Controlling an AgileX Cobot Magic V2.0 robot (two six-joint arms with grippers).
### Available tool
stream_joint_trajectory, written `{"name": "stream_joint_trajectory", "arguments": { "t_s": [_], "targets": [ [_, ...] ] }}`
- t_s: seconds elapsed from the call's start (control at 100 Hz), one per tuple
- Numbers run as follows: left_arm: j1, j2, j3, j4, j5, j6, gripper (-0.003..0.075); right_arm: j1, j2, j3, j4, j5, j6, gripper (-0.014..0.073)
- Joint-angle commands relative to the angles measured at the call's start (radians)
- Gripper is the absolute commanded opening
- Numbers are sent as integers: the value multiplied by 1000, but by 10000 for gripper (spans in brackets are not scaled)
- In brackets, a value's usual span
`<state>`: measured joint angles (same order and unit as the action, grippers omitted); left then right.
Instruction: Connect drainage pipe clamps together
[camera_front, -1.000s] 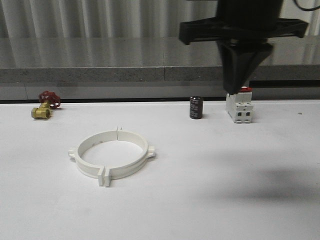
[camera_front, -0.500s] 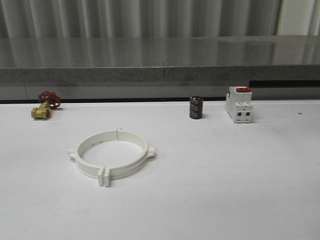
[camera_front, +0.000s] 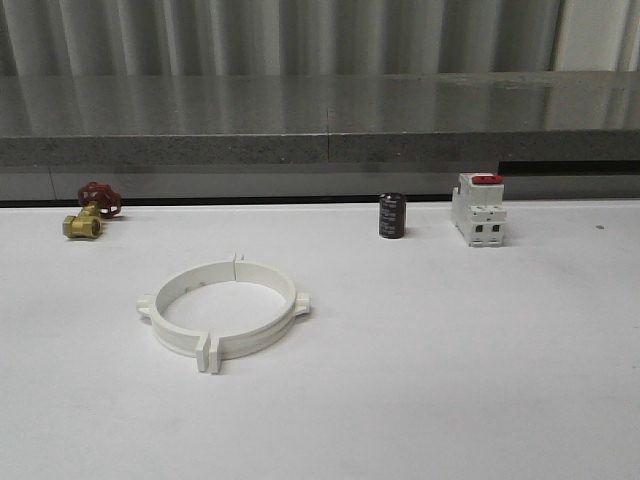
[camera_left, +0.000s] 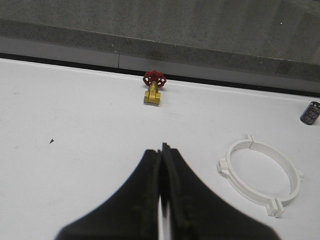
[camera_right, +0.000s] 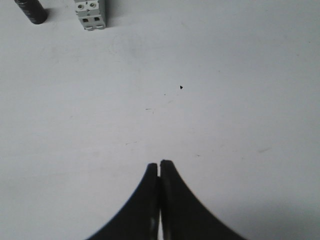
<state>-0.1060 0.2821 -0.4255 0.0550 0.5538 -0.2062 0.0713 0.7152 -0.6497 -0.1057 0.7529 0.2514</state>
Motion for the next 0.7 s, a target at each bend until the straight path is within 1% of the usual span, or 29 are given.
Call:
{"name": "stream_joint_trajectory", "arguments": {
  "t_s": [0.0,0.19,0.53,0.62,0.69],
  "targets": [
    [2,6,-25,-4,-77,1,-21,-4,-69,4,-51,-66,-1,-67],
    [2,6,-25,-4,-77,1,-21,-5,-209,75,-119,-70,0,-67],
    [2,6,-25,-4,-77,1,-21,-5,-420,198,-119,-105,0,-67],
    [2,6,-25,-4,-77,1,-21,-5,-467,235,-119,-142,0,-67],
    [2,6,-25,-4,-77,1,-21,-5,-503,271,-120,-209,-1,-67]
  ]
}}
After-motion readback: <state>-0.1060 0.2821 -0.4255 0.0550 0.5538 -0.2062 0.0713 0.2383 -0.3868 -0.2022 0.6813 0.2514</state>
